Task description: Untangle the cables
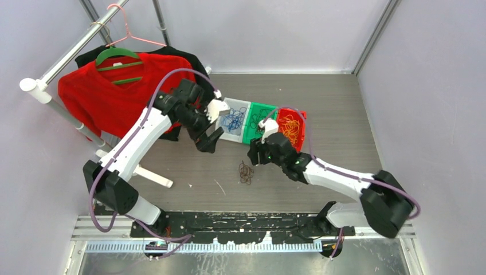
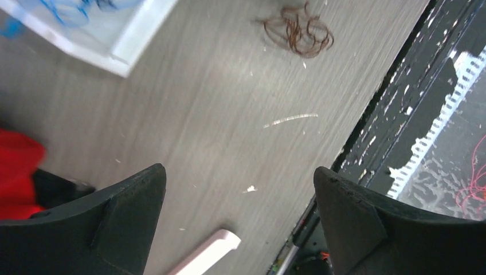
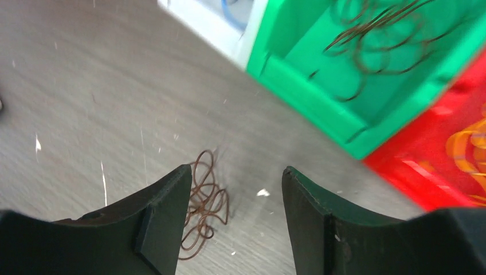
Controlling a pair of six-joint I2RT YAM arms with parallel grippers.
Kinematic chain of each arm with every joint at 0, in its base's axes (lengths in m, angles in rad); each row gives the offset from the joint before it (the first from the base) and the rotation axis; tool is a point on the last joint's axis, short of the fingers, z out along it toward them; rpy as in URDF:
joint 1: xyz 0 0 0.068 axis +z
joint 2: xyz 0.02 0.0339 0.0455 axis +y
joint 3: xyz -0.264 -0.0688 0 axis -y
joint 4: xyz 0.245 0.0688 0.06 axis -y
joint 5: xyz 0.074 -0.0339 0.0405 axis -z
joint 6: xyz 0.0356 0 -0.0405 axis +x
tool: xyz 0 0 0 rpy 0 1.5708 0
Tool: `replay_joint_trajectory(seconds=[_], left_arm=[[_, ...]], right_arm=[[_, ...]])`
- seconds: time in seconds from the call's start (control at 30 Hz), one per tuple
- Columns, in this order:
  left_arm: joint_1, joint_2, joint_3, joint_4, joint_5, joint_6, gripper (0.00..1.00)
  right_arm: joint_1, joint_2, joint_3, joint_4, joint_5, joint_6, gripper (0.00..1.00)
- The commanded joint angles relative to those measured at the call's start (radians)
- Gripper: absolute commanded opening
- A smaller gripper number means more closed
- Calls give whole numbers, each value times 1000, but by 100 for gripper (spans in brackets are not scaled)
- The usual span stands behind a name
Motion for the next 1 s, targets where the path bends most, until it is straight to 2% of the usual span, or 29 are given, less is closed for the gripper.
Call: replay_joint_trajectory(seconds=[0.0,0.2,0.33,0.37,0.47,0.77,0.97], left_arm=[[42,-111,-150,110,57,-27,99],[81,-136,-229,155,84,-69,97],[80,-121,-241,163,82,-90,95],[80,-122,-244,165,83,-102,94],[87,-143,-249,180,89,-118,95],[171,-198,-246,222,211,-179,100],[177,-214,-274,262,269,-200,98]], right_arm=[[21,131,10,103,-178,30,63],[36,265,17,145,-219,26,53],[37,295,22,160,-252,50,32],[37,270,39,152,-255,62,18],[37,207,65,147,-265,73,2],[37,43,122,231,-304,157,1],[37,-13,145,250,-321,190,1]])
